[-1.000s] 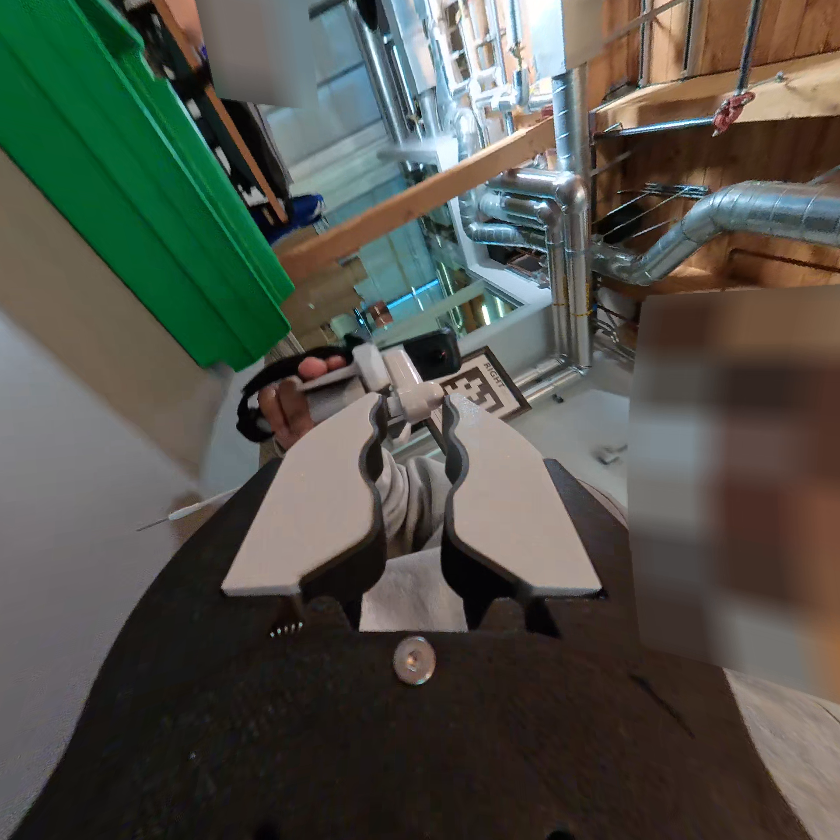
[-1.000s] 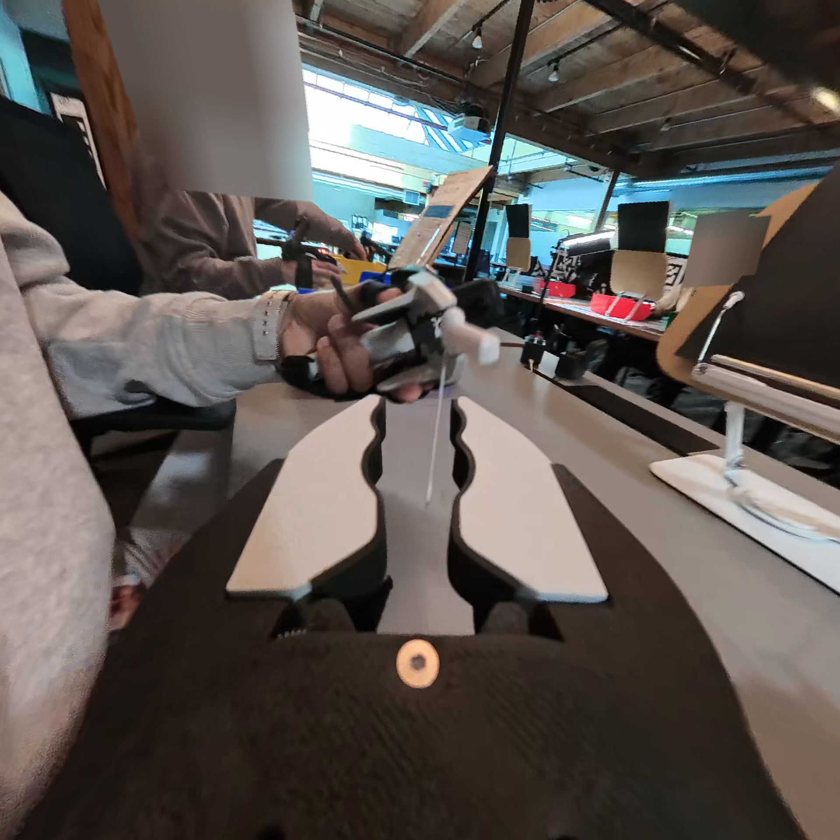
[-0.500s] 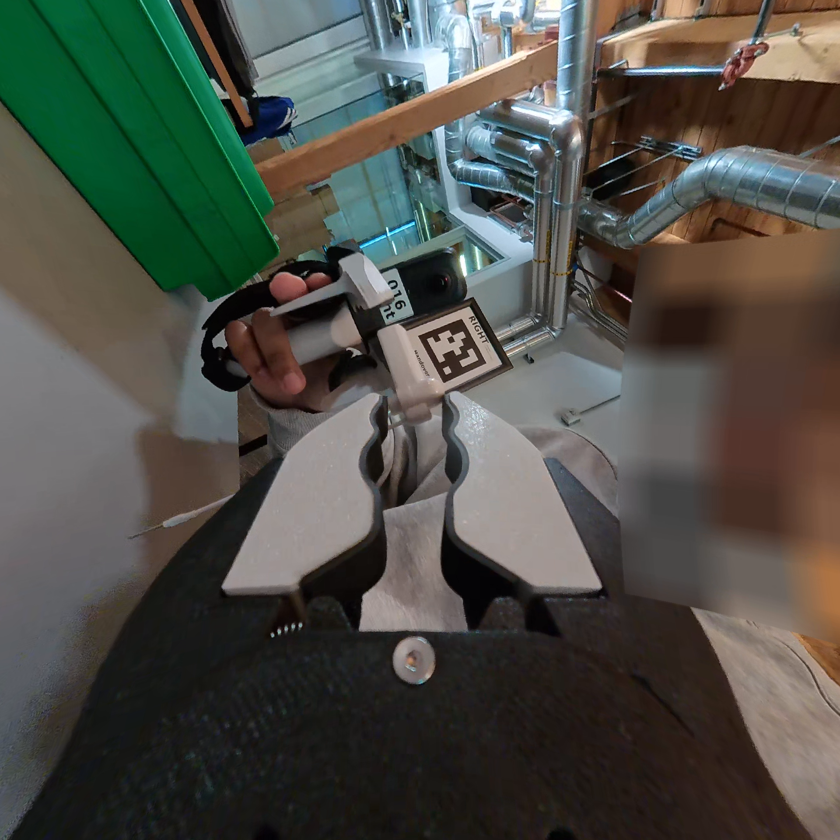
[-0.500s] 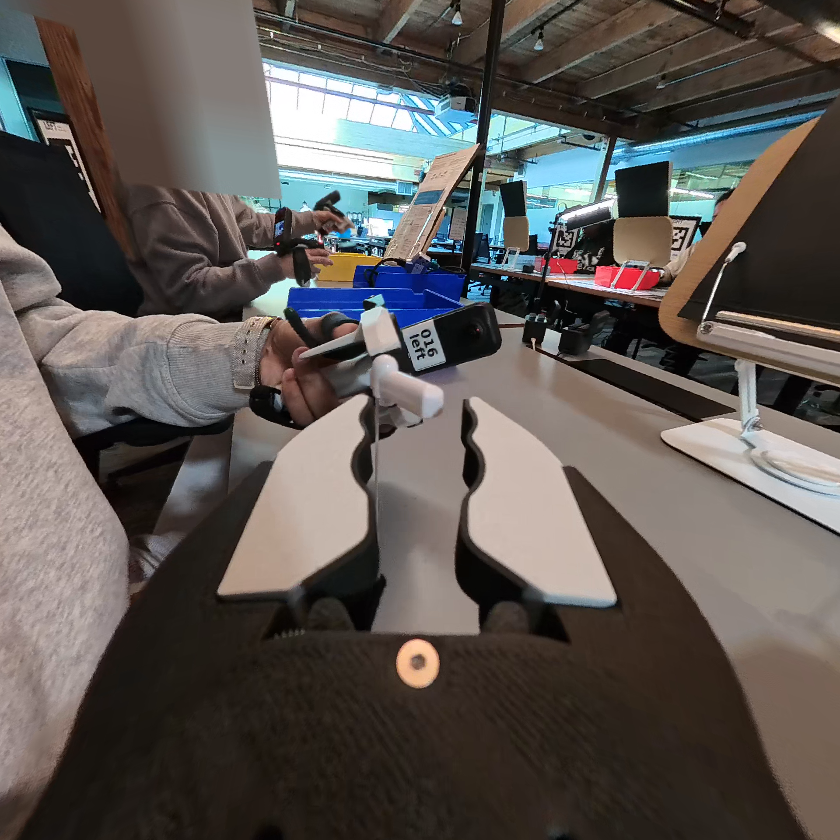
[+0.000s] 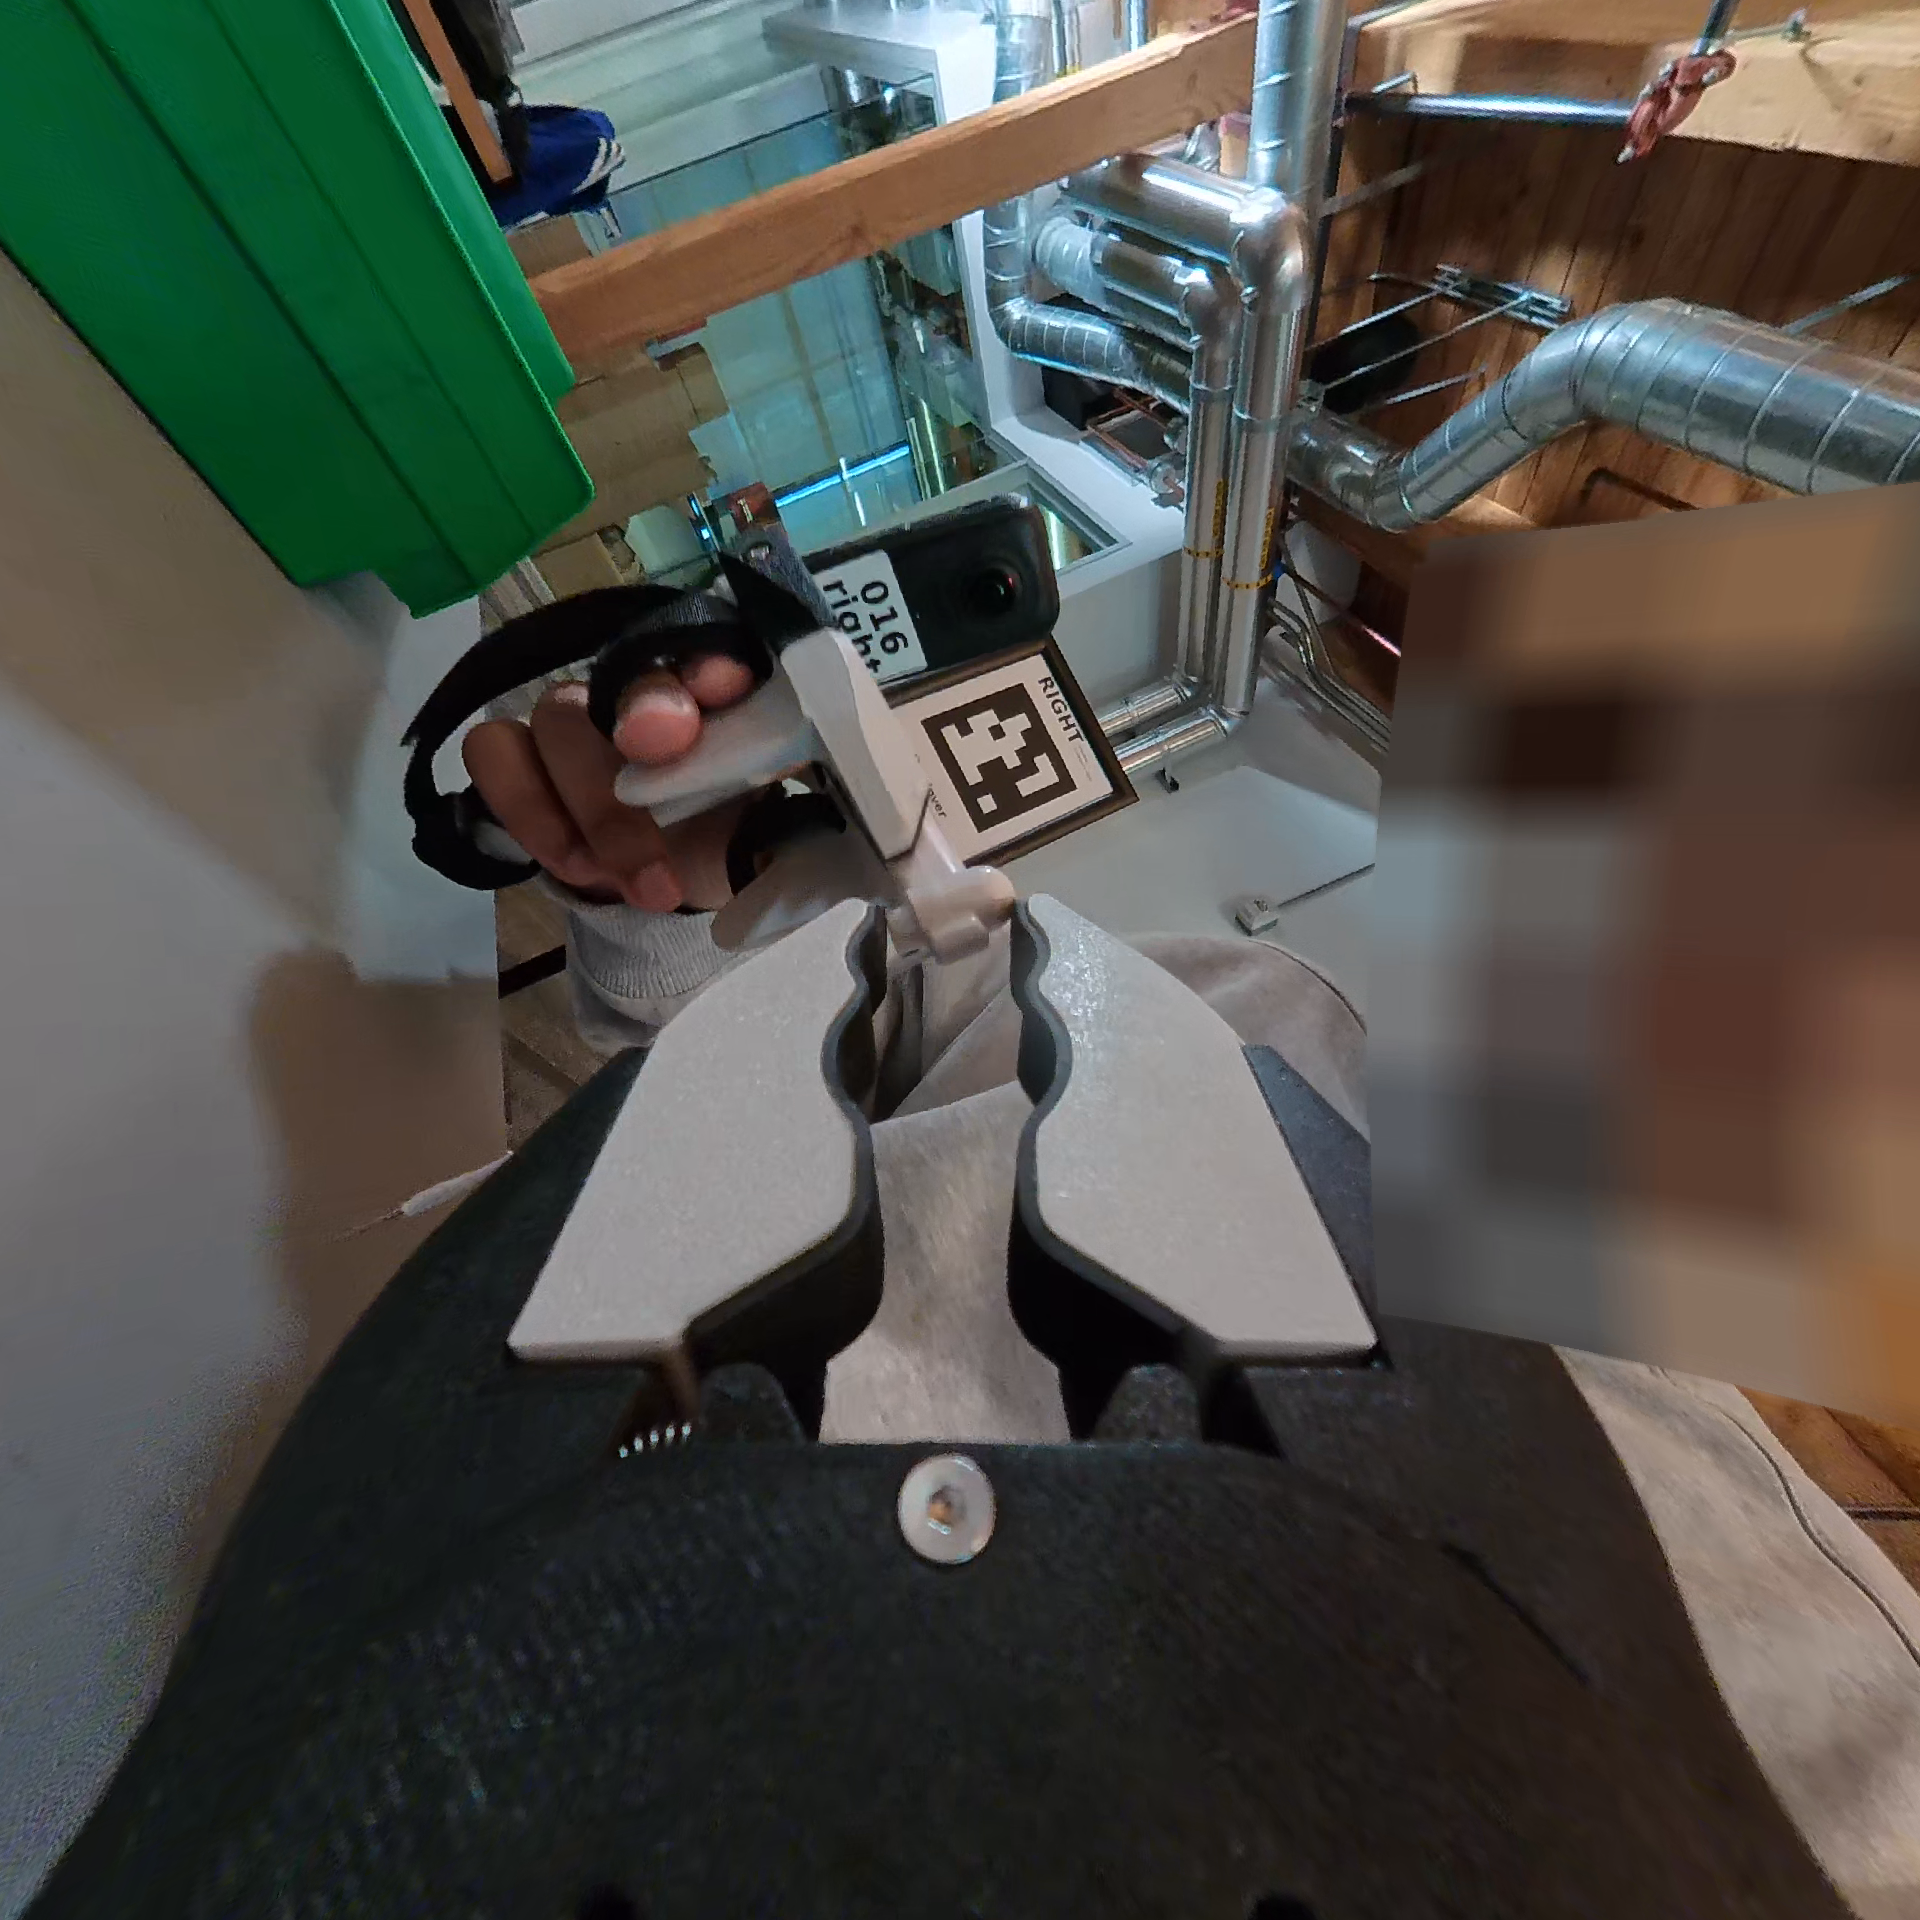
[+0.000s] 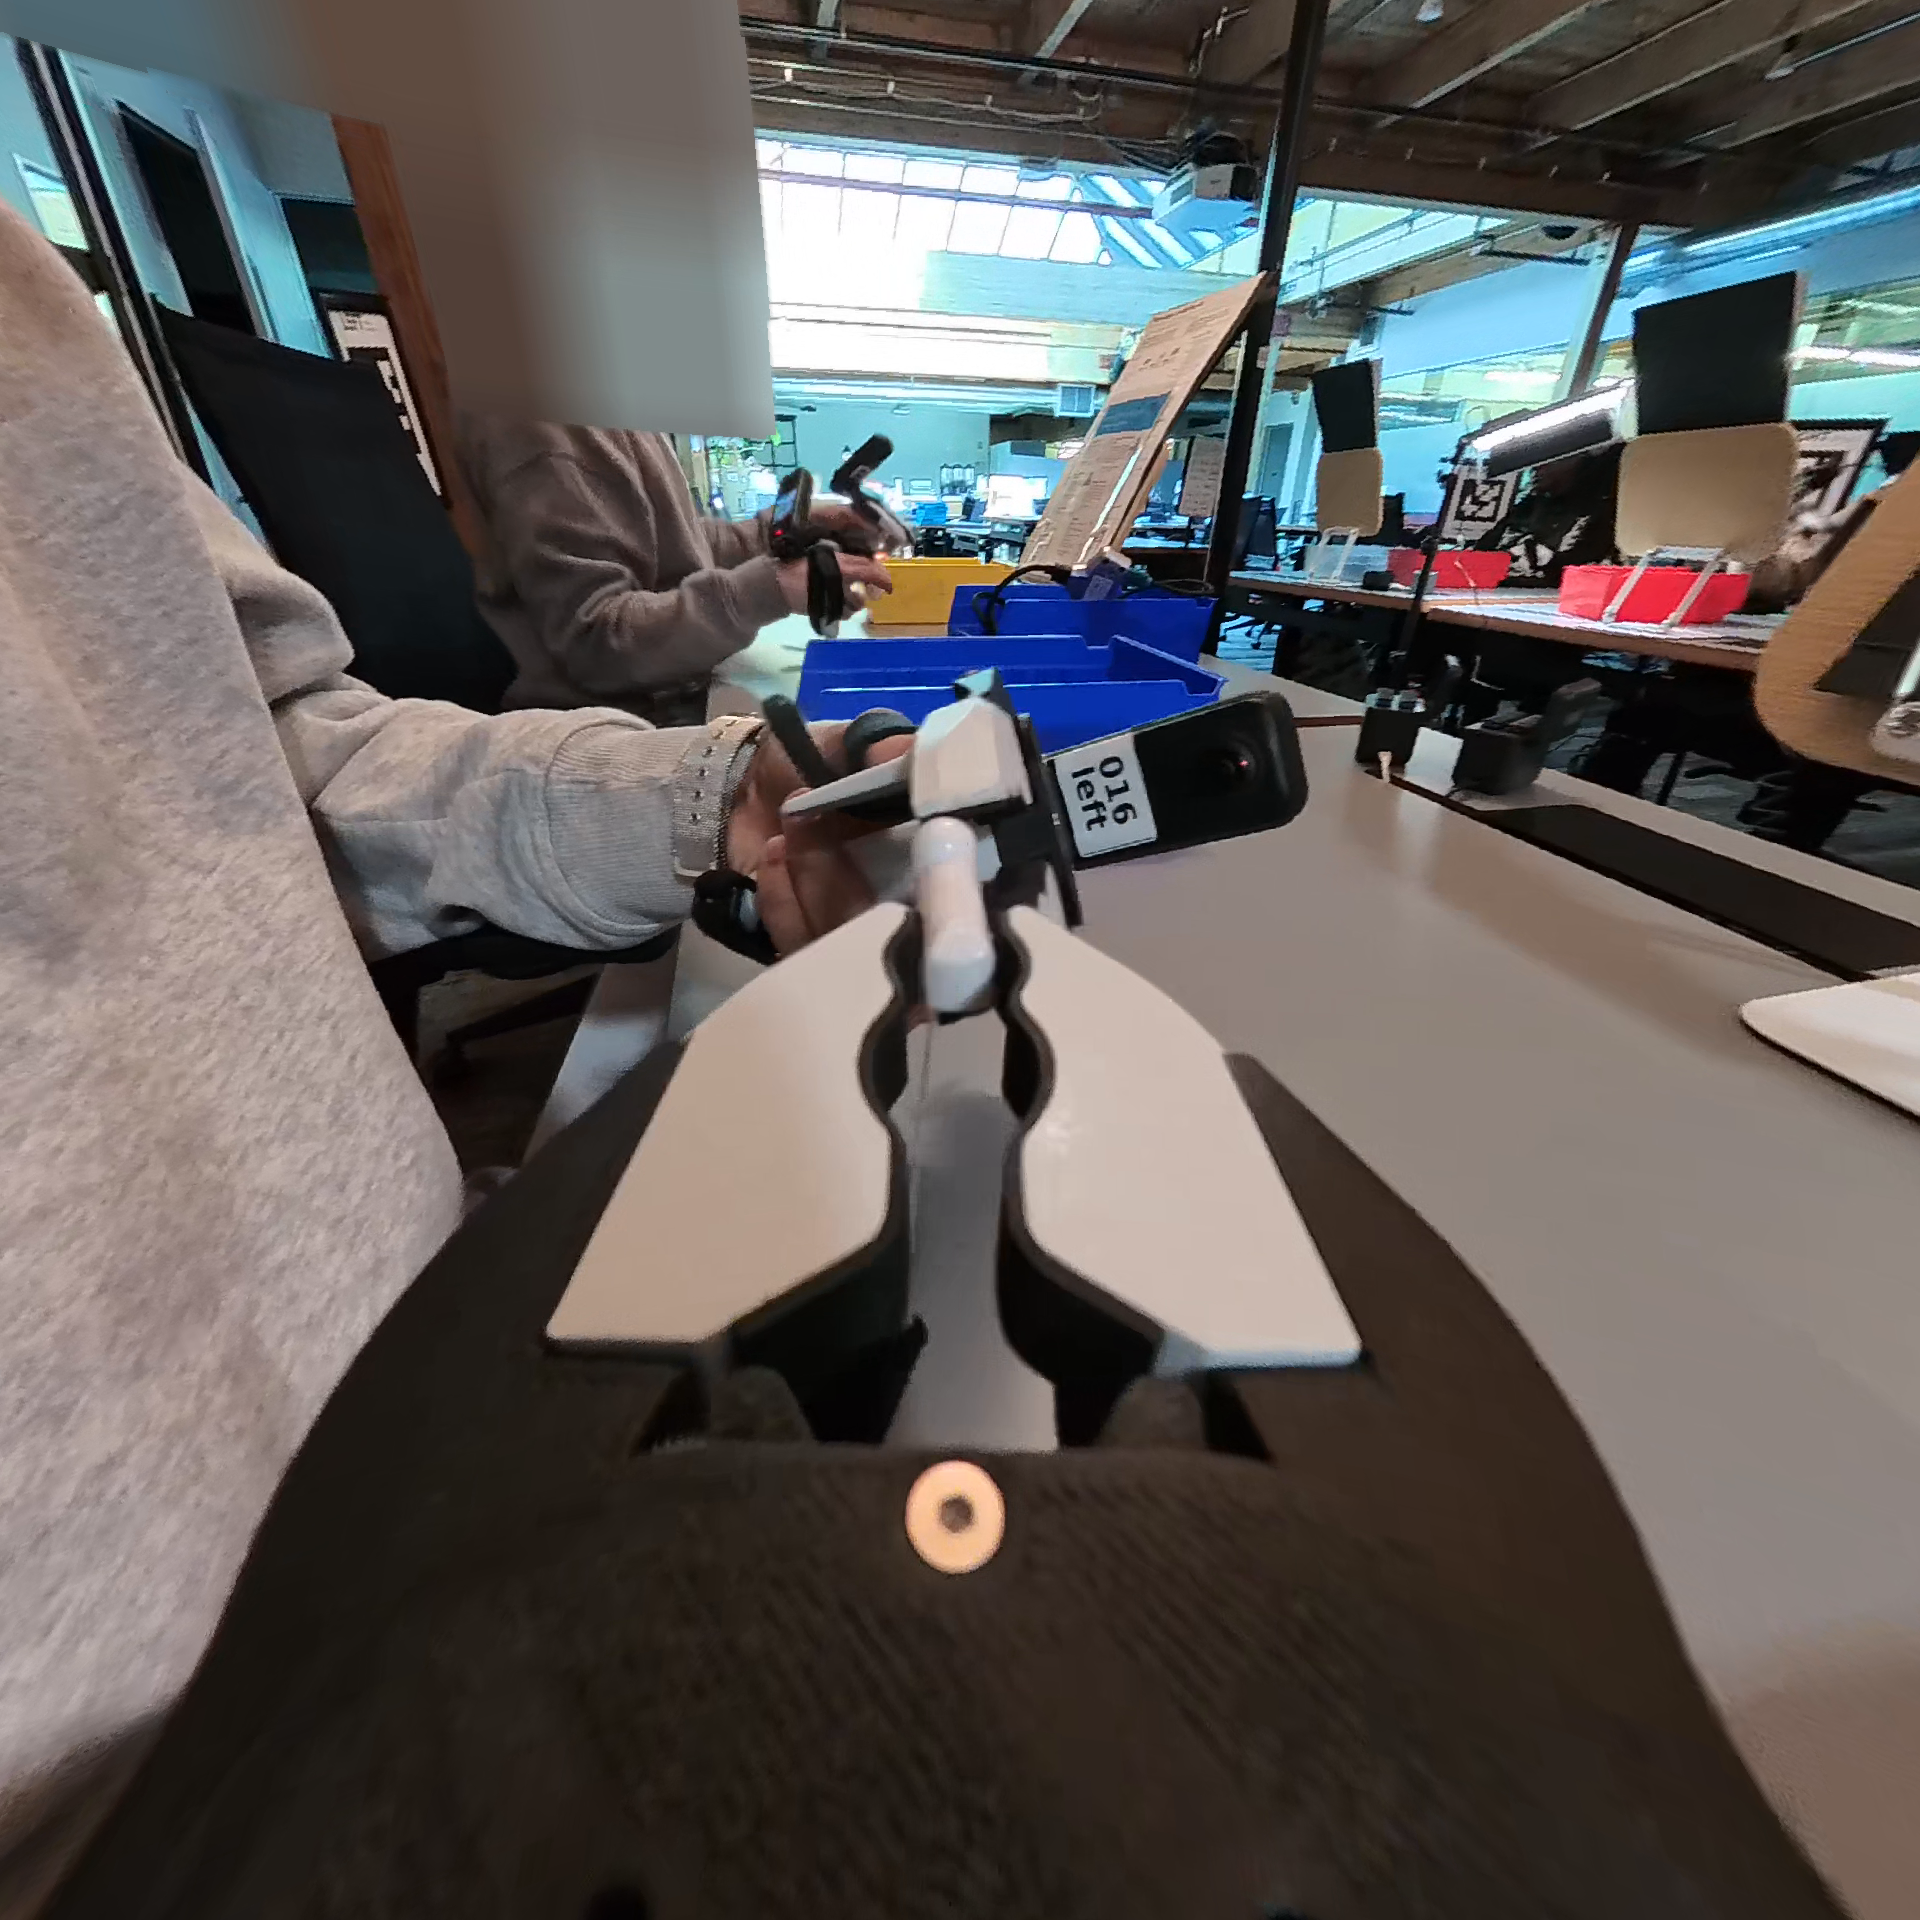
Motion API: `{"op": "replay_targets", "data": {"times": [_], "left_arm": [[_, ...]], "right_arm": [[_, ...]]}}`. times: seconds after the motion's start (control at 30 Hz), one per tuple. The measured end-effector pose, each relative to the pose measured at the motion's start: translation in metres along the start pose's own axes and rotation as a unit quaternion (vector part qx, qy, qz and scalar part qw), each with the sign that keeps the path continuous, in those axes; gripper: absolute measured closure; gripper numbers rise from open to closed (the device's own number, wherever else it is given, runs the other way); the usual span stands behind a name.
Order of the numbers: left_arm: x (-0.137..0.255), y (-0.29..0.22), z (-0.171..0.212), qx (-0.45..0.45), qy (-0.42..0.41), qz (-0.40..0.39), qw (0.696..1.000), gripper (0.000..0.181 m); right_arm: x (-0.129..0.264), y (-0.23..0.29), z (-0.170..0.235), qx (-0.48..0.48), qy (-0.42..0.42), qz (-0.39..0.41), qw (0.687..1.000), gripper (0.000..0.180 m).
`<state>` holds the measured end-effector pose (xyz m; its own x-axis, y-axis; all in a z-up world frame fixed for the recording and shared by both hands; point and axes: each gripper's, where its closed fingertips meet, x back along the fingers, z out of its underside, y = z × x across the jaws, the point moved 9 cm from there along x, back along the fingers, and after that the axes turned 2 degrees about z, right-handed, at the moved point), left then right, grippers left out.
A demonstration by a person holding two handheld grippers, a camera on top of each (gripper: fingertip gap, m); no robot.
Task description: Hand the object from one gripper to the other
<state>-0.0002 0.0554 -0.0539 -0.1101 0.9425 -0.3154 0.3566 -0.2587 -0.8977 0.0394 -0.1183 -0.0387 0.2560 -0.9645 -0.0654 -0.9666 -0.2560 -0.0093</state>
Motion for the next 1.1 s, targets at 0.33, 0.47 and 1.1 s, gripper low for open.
{"op": "replay_targets", "data": {"times": [0.33,0.47,1.1], "left_arm": [[0.014,0.008,-0.007,-0.090,-0.066,-0.055,0.992,0.132],[0.013,-0.001,-0.005,-0.226,-0.090,-0.118,0.963,0.132],[-0.003,-0.008,0.009,-0.319,-0.036,-0.177,0.930,0.166]], "right_arm": [[0.005,-0.015,0.002,-0.157,-0.052,0.010,0.986,0.167],[0.010,-0.027,0.007,-0.292,-0.093,-0.003,0.952,0.167],[-0.007,-0.018,0.015,-0.236,-0.015,-0.003,0.972,0.159]]}}
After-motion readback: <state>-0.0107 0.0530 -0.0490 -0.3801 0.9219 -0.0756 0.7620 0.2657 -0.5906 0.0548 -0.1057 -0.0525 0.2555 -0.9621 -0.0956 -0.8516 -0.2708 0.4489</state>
